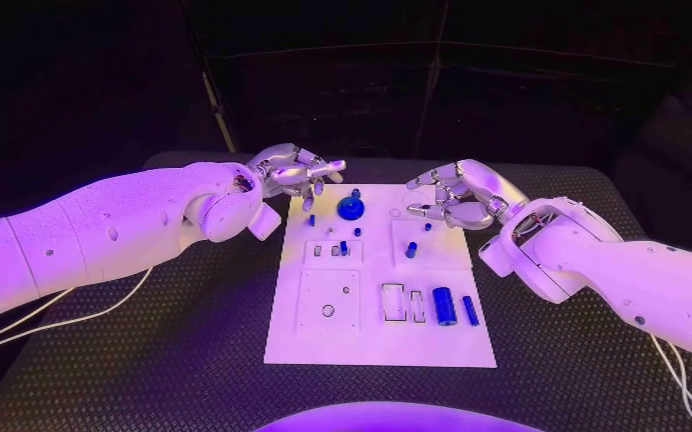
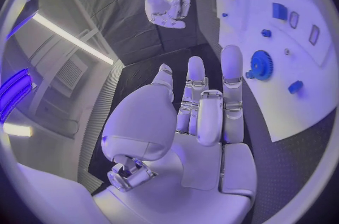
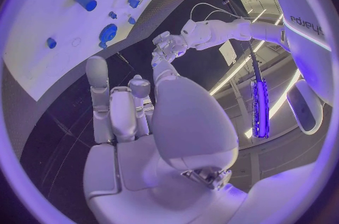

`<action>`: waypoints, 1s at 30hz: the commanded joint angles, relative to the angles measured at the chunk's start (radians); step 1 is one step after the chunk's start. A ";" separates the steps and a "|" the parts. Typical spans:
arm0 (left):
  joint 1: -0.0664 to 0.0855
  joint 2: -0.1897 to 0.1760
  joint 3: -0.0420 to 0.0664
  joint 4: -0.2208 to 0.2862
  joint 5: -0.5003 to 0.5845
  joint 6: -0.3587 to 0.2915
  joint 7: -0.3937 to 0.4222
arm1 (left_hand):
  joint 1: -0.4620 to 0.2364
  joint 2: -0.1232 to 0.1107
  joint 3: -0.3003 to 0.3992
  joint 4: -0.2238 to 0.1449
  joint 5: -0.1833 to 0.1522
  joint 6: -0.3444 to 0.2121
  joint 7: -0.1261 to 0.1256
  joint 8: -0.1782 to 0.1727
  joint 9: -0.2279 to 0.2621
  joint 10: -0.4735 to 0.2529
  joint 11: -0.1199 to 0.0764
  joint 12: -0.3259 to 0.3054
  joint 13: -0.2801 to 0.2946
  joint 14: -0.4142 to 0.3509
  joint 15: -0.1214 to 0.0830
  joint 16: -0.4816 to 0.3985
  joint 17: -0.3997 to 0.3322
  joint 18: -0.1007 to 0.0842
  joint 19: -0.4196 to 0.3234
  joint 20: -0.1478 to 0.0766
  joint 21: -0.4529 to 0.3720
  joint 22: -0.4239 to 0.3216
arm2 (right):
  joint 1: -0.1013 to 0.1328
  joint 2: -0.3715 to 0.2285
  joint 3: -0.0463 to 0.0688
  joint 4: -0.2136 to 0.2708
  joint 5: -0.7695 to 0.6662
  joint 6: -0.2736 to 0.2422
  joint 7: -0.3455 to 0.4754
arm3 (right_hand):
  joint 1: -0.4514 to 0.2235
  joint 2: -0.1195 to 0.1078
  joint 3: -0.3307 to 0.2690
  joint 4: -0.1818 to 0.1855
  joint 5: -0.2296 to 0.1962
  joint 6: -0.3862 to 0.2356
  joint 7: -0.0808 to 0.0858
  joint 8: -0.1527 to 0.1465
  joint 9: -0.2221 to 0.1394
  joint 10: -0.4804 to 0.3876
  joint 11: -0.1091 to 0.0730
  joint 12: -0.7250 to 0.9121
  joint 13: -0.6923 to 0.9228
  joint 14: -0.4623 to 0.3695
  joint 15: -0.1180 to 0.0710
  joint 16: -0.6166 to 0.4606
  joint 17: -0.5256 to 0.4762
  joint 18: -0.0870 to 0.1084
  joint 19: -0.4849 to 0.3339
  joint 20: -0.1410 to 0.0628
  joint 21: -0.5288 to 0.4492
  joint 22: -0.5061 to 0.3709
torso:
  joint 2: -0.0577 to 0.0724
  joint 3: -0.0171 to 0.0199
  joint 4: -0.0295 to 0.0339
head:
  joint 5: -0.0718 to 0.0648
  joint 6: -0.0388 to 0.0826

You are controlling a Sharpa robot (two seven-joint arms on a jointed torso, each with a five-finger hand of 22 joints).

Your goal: Assemble the parts on the task board

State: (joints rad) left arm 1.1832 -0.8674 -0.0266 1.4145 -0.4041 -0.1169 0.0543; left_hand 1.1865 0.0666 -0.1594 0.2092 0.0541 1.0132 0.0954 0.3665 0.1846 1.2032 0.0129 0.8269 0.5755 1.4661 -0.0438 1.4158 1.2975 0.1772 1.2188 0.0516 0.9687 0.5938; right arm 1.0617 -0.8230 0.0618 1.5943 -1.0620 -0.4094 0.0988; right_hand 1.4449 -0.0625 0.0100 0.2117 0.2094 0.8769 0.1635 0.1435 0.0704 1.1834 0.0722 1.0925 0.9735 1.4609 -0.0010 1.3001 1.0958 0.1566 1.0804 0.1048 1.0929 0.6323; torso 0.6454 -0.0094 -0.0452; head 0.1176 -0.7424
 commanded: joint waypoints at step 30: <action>0.068 0.208 -0.134 -0.142 -0.480 0.183 -0.545 | -0.033 0.044 -0.097 0.079 0.001 -0.101 -0.013 0.206 0.121 0.026 -0.004 0.323 0.337 0.095 -0.011 0.132 0.229 -0.069 0.091 0.004 0.286 0.391 | 0.007 0.023 0.001 -0.085 0.124 0.022 -0.004 | 0.018 0.009 -0.012 -0.016 0.007 0.006 -0.002 0.002 -0.003 -0.017 -0.001 -0.035 -0.044 -0.004 -0.007 -0.048 -0.046 0.019 -0.016 -0.004 -0.053 -0.067 | -0.052 0.0032 0.0283 | 0.016 -0.045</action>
State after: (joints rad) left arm 1.2484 -0.6615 -0.1608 1.2734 -0.8591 0.0432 -0.4715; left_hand 1.1611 0.1097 -0.2522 0.2881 0.0582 0.9184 0.0803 0.5666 0.3049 1.2365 0.0088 1.1540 0.9138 1.4655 -0.0503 1.5428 1.3079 0.1160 1.3070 0.0570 1.2524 0.9839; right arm 1.0664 -0.8013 0.0620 1.5087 -0.9404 -0.3934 0.1007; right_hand 1.4541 -0.0533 -0.0007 0.2010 0.2130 0.8802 0.1598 0.1443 0.0685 1.1733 0.0678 1.0635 0.9305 1.4596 -0.0021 1.2565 1.0505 0.1635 1.0720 0.0983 1.0444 0.5664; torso 0.5912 -0.0067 -0.0165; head 0.1326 -0.7851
